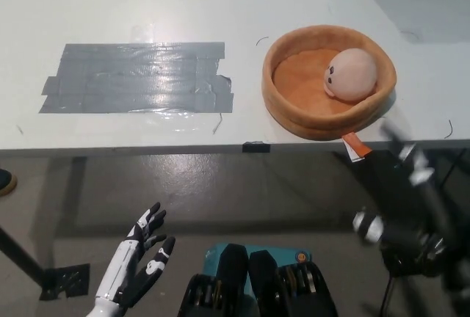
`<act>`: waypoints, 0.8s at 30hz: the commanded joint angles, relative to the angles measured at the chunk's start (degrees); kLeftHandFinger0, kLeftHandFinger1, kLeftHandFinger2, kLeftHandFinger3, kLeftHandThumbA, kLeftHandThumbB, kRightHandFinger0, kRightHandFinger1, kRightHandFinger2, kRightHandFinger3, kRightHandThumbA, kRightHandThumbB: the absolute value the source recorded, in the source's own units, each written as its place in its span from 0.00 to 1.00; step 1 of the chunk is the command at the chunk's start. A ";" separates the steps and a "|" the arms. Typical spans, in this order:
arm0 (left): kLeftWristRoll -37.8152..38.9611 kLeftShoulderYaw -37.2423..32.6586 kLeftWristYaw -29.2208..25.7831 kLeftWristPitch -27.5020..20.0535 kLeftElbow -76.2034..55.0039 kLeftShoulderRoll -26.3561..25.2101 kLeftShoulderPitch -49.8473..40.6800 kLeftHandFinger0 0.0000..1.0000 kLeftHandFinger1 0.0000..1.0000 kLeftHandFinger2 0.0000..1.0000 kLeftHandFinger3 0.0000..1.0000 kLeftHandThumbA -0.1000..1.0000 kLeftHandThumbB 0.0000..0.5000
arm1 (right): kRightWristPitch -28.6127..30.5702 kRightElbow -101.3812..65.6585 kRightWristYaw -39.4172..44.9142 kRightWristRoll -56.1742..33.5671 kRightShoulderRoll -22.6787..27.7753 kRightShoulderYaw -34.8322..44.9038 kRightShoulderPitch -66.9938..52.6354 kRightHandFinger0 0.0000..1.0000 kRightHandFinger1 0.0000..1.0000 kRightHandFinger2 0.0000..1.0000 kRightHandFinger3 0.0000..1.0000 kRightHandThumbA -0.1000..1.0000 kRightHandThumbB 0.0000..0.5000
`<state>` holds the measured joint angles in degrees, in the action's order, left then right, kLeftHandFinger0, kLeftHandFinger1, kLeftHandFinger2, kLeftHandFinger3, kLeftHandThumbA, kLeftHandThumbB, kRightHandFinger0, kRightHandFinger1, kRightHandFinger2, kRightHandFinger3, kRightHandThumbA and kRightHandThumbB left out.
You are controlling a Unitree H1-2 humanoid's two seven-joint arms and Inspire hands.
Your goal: An emotional support dumpling is kept in a soft plate infront in the middle of the desk infront of the robot. The robot extends its right arm to pick up the dumpling and hands it to a person
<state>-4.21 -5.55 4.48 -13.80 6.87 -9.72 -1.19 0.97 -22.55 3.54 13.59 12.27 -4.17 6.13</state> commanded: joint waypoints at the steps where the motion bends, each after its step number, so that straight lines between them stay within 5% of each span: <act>1: 0.12 0.34 0.64 -2.40 -0.95 -0.52 0.44 0.94 1.00 1.00 1.00 0.74 0.63 | -11.66 -5.80 5.69 -0.94 7.39 4.20 13.85 1.00 1.00 1.00 1.00 0.90 0.61; 5: -0.23 0.44 0.46 -2.32 -1.27 -0.58 0.71 0.93 1.00 1.00 1.00 0.72 0.60 | -18.34 -0.66 9.78 3.75 11.90 1.82 24.00 1.00 1.00 1.00 1.00 1.00 0.69; 14: -0.68 0.32 0.44 -2.40 -0.89 -0.68 1.82 0.92 1.00 1.00 1.00 0.72 0.59 | -25.39 23.90 16.99 8.10 15.15 -8.28 44.05 1.00 1.00 1.00 1.00 0.96 0.75; 24: 0.07 0.53 0.68 -2.84 -0.38 -0.67 2.58 0.92 1.00 1.00 1.00 0.71 0.60 | -24.10 49.74 18.77 10.55 11.56 -17.87 56.96 1.00 1.00 1.00 1.00 0.98 0.82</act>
<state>-4.22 -5.50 4.63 -14.22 7.13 -9.77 0.61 -21.71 21.26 19.65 21.31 24.53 -20.03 57.28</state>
